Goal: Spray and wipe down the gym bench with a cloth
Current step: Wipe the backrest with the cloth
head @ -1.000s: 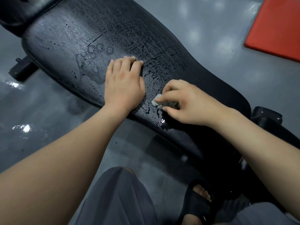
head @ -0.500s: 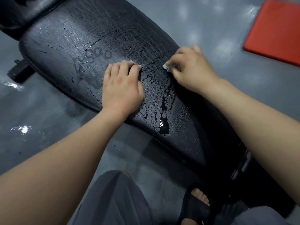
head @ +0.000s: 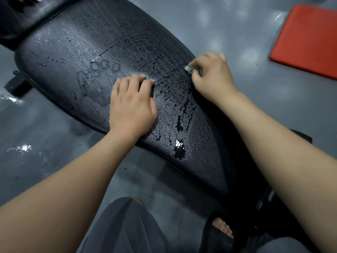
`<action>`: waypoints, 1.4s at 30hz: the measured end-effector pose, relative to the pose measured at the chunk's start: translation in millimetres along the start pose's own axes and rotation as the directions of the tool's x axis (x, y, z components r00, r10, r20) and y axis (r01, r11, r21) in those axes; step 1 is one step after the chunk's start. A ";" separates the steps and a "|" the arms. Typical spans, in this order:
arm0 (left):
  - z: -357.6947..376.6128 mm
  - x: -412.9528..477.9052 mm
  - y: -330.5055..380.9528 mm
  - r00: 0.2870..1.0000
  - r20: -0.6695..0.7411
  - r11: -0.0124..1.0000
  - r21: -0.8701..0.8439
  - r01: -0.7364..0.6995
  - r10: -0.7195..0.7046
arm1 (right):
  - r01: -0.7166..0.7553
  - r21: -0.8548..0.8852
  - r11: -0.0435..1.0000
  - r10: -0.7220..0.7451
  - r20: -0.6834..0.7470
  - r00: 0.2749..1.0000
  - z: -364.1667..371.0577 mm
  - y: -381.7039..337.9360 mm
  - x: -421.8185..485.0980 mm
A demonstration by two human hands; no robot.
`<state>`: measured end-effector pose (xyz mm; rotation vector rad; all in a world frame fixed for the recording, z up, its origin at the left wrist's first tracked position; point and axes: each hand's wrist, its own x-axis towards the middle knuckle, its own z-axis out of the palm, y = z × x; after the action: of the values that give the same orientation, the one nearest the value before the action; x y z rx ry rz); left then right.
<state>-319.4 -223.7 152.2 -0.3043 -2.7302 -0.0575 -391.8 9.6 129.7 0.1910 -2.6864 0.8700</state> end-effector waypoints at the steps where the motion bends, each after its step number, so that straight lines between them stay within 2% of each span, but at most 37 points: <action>1: -0.3 0.3 0.3 1.000 0.001 1.000 -0.002 0.001 -0.001 | 0.011 0.020 1.000 -0.011 0.005 1.000 3.3 -4.3 7.4; 7: 0.6 0.1 0.0 1.000 0.004 1.000 0.000 0.001 -0.001 | -0.040 -0.096 0.995 0.034 -0.058 0.998 -7.2 1.5 -5.1; 16: 0.3 0.6 0.2 1.000 0.004 1.000 -0.006 0.005 -0.005 | 0.016 0.064 0.998 -0.010 -0.082 0.997 3.4 7.9 22.4; 21: 1.0 1.1 -1.7 1.000 -0.003 1.000 -0.003 0.000 0.000 | -0.091 -0.064 0.994 0.091 -0.009 0.996 -24.7 33.9 -10.7; 25: 2.0 1.0 -2.0 1.000 -0.007 1.000 -0.001 0.001 -0.001 | -0.200 0.001 0.980 0.196 0.196 0.961 -55.5 40.7 -28.4; 28: 2.3 -0.3 -1.4 1.000 -0.009 1.000 -0.003 0.001 -0.001 | -0.238 0.039 0.970 0.215 0.306 0.927 -61.4 40.7 -30.0; 32: 1.6 0.1 -0.5 1.000 -0.012 1.000 -0.008 -0.005 0.005 | -0.261 0.132 0.956 0.234 0.189 0.954 -59.9 38.9 -31.1; 34: 1.8 -0.2 -0.3 1.000 -0.013 1.000 -0.008 -0.005 0.005 | -0.279 0.299 0.913 0.249 0.135 0.959 -57.4 31.1 -28.5; 37: 1.8 -0.7 -0.2 1.000 -0.019 1.000 -0.010 -0.006 0.006 | -0.281 0.572 0.771 0.244 0.143 0.959 -49.8 23.4 -24.3; 39: 1.3 -0.2 0.1 1.000 -0.022 1.000 -0.012 -0.007 0.007 | -0.310 0.570 0.761 0.267 0.160 0.950 -45.7 25.6 -25.3; 42: 1.7 0.5 -0.3 1.000 -0.026 1.000 -0.005 -0.011 0.011 | -0.351 0.399 0.847 0.313 0.161 0.936 -47.9 34.0 -29.3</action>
<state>-320.6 -223.7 150.8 -0.3174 -2.7027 -0.0647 -359.6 66.3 138.1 -0.1562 -2.6144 1.5864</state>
